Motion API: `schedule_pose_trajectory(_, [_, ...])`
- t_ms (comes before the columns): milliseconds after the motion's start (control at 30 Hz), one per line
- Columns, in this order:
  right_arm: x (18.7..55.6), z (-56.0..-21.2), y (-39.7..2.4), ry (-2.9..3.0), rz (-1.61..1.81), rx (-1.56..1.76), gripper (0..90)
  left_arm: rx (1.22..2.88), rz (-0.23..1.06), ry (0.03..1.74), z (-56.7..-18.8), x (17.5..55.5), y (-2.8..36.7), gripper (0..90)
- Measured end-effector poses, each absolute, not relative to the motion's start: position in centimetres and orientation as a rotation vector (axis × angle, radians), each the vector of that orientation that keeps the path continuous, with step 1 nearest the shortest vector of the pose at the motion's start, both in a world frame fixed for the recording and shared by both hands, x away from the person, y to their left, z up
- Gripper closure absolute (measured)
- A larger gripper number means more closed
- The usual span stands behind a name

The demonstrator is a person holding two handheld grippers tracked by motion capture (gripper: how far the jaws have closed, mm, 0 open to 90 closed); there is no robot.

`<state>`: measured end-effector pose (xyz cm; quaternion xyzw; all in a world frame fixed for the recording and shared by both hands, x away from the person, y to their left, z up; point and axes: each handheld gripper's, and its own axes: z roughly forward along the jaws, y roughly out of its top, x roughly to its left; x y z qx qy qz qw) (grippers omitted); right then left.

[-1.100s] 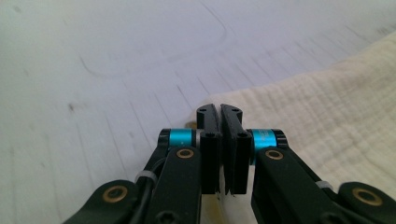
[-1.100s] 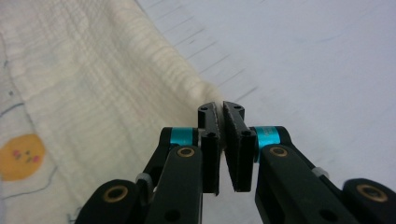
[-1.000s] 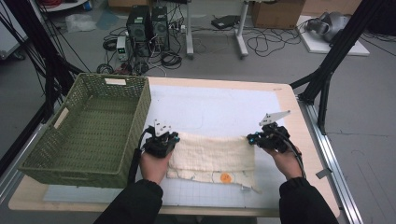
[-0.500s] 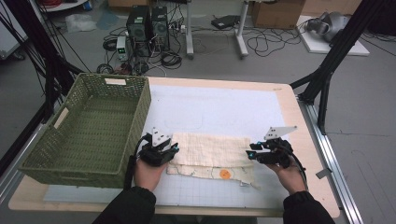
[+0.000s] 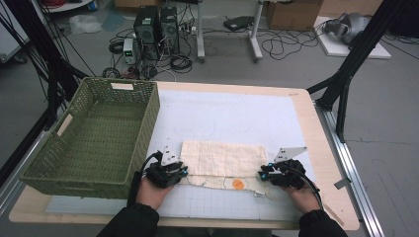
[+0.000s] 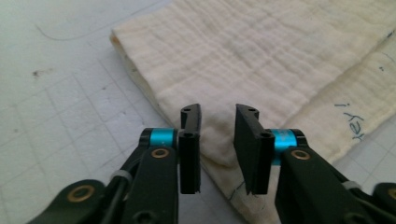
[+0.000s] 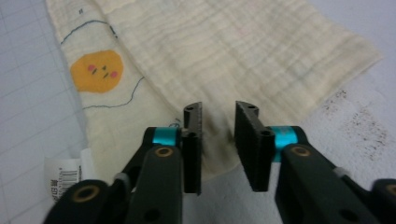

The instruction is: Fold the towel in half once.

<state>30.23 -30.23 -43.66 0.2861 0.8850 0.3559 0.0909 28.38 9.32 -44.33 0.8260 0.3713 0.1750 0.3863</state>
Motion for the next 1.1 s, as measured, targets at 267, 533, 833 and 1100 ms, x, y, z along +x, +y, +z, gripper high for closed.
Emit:
schedule_pose_trajectory(267, [30.4,-43.2,-30.1,2.657,1.056,0.823,85.9,2.069,0.457,0.965,-43.9,28.5,9.4,86.7])
schedule_pose_trajectory(533, [30.2,-41.5,-30.2,2.610,1.121,0.814,86.1,1.978,0.458,0.981,-42.4,28.4,10.0,86.6])
schedule_pose_trajectory(833, [30.3,-40.9,-30.4,2.631,1.129,0.818,85.5,1.986,0.447,0.985,-42.4,28.2,10.0,86.5])
schedule_pose_trajectory(1100, [29.2,-41.0,-30.6,2.635,1.147,0.793,85.8,1.974,0.451,0.970,-42.1,27.4,10.3,86.5])
